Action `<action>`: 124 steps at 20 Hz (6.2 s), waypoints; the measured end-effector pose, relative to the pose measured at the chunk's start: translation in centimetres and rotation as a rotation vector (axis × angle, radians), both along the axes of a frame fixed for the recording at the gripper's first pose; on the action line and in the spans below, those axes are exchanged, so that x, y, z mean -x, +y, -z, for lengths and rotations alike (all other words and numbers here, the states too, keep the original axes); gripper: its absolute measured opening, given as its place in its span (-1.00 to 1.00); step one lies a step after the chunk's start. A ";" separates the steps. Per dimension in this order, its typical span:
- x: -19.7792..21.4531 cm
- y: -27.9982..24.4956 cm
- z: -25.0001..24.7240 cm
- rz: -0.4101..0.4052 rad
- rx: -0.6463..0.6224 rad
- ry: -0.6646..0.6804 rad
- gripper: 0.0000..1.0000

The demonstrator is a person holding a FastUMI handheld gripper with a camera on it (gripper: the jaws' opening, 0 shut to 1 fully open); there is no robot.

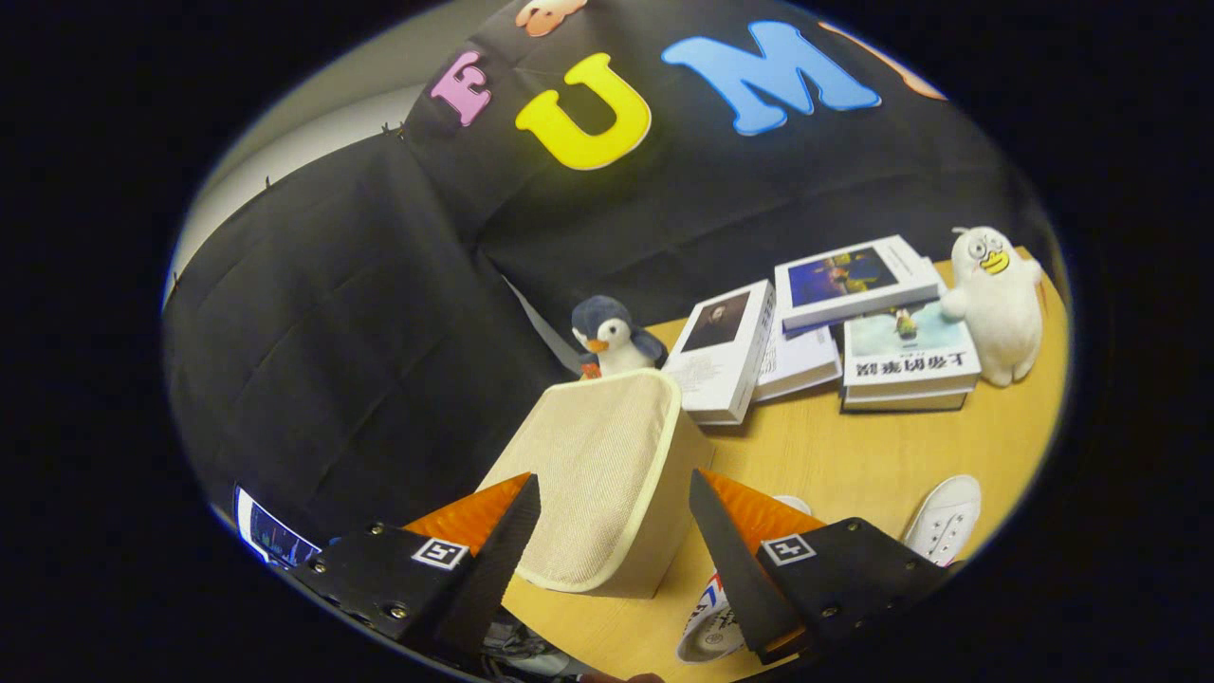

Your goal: Open the storage box then place both shoes into the box .Put the left shoe in first, then the right shoe, with the right side of both shoes facing outward in a uniform manner.

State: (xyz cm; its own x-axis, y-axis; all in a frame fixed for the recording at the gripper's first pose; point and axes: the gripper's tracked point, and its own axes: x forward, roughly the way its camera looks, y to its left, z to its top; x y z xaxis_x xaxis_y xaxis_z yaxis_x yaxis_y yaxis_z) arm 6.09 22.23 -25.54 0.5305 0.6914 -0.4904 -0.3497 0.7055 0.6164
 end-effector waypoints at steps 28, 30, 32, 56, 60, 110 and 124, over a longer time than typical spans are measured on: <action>-0.6 8.8 -4.3 -0.138 -0.261 0.308 -0.93; -0.6 10.4 -6.7 -0.166 -0.261 0.267 -0.91; -0.6 12.5 -8.7 -0.207 -0.263 0.226 -0.90; 1.9 36.0 -10.7 -0.408 -0.202 0.177 -0.32; 2.3 34.7 -11.1 -0.429 -0.149 0.133 0.93; 6.5 -6.5 17.8 -0.094 0.406 0.463 -0.68; 2.8 -6.8 5.1 -0.027 0.260 0.424 -0.93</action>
State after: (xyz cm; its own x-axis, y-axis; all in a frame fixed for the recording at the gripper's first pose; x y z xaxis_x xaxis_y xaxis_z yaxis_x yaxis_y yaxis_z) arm 3.25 15.45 -30.61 0.2308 0.5285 -0.8170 -0.1267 0.8488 0.5133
